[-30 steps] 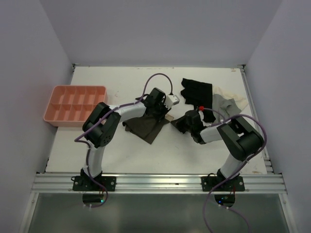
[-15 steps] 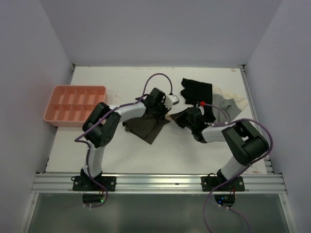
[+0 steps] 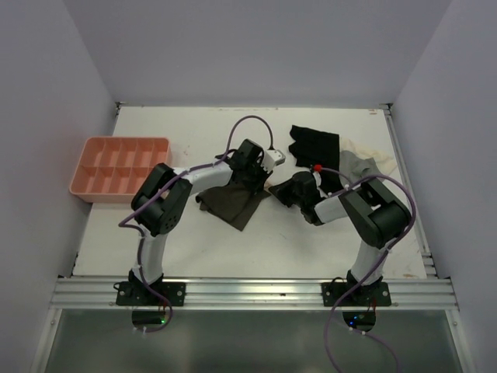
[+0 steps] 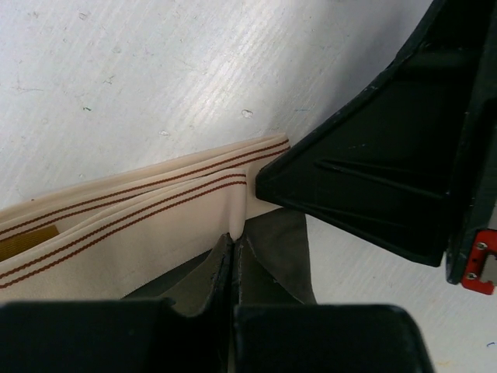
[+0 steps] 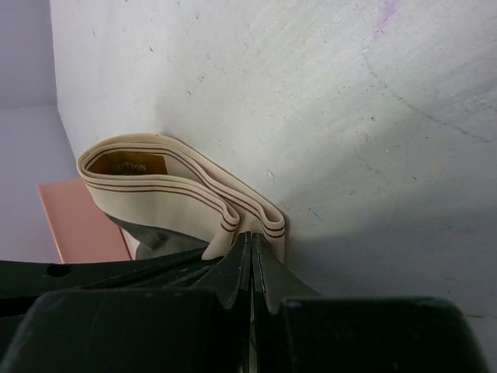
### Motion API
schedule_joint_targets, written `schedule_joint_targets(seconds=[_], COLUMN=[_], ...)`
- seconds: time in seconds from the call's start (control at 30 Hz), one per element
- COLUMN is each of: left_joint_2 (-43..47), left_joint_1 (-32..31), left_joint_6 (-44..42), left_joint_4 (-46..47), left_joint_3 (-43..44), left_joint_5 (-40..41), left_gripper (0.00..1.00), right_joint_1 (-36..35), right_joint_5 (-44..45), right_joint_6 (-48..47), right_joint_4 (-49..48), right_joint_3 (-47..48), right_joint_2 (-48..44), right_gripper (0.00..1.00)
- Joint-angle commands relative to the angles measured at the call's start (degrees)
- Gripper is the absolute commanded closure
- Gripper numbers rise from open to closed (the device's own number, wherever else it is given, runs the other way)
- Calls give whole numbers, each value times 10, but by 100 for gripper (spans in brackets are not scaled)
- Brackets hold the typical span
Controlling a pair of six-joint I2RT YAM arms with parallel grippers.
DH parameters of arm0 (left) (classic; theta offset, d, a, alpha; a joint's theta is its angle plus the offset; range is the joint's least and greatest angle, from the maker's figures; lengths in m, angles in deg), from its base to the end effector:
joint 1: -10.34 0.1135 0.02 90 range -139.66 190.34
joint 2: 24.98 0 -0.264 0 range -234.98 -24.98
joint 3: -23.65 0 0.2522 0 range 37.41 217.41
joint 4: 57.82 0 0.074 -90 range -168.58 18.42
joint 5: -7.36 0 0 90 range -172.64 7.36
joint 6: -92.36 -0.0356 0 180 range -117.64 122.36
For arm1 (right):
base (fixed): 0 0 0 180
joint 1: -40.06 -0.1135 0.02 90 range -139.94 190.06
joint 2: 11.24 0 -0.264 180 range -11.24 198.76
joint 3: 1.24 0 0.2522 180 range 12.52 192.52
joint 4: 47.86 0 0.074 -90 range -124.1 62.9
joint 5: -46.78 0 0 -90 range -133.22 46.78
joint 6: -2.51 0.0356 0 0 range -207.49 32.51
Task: Roll the underwear
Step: Fold the underwear
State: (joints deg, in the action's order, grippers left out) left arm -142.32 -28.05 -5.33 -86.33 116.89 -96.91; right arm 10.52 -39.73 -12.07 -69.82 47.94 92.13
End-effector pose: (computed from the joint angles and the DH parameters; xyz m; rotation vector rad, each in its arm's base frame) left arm 0.3373 -0.2785 0.1588 1.0870 2.2824 -0.5311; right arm 0.2806 0.1565 0.1074 0.9344 2.1083 0.9661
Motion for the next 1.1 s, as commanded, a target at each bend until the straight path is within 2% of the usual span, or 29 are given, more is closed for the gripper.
schedule_joint_targets(seconds=[0.0, 0.37, 0.77, 1.0, 1.03, 1.07], left_joint_2=[27, 55, -33, -76, -81, -81], left_joint_1=[4, 2, 4, 26, 28, 31], left_joint_6=[37, 94, 117, 131, 130, 129], left_joint_4=[-12, -34, -13, -16, -19, -19], left_joint_3=[35, 66, 88, 83, 78, 73], left_joint_5=[-31, -65, -91, -118, -123, -124], left_gripper=[100, 100, 100, 100, 100, 100], right_joint_1=[3, 3, 3, 3, 3, 4], right_joint_5=[13, 12, 17, 27, 31, 34], right_joint_6=[3, 7, -2, -21, -25, -29], right_joint_4=[-23, -43, -44, -22, -4, 3], right_joint_3=[6, 2, -11, -18, -18, -18], right_joint_2=[28, 34, 14, -22, -31, -48], right_gripper=[100, 100, 100, 100, 92, 89])
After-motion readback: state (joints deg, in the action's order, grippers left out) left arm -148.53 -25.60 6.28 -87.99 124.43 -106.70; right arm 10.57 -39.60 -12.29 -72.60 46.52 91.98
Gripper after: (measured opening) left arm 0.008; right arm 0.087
